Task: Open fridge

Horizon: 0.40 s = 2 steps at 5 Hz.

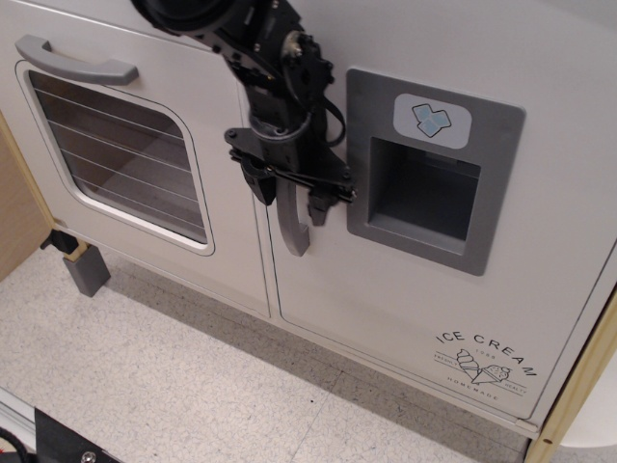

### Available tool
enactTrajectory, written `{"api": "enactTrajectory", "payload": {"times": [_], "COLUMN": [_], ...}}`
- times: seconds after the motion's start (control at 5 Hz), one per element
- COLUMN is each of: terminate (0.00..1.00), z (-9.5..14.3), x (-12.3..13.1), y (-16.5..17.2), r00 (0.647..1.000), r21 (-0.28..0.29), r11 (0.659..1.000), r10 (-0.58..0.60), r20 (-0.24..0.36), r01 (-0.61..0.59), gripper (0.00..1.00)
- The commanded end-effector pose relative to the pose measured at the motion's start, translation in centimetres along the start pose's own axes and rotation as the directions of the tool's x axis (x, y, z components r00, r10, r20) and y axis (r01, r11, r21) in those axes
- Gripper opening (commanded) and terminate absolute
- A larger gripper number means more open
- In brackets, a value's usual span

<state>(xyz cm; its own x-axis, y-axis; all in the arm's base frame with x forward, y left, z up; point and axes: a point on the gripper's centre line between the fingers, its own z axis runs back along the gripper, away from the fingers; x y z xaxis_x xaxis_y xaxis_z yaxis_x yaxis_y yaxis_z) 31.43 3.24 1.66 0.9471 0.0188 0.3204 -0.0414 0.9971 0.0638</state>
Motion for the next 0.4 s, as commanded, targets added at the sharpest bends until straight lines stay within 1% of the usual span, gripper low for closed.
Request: {"api": "enactTrajectory", "payload": {"times": [0.0,0.2], "terminate": [0.0,0.0], "z": [1.0,1.8], "x": [0.7,-1.1], "y": [0.0,0.2], "r00": [0.997,0.998], "r21": [-0.009,-0.017], "r11": [1.0,0.999], "r10": [-0.029,-0.047], "r20": [0.065,0.04], "r01": [0.03,0.047], "gripper": [0.0,0.0]}}
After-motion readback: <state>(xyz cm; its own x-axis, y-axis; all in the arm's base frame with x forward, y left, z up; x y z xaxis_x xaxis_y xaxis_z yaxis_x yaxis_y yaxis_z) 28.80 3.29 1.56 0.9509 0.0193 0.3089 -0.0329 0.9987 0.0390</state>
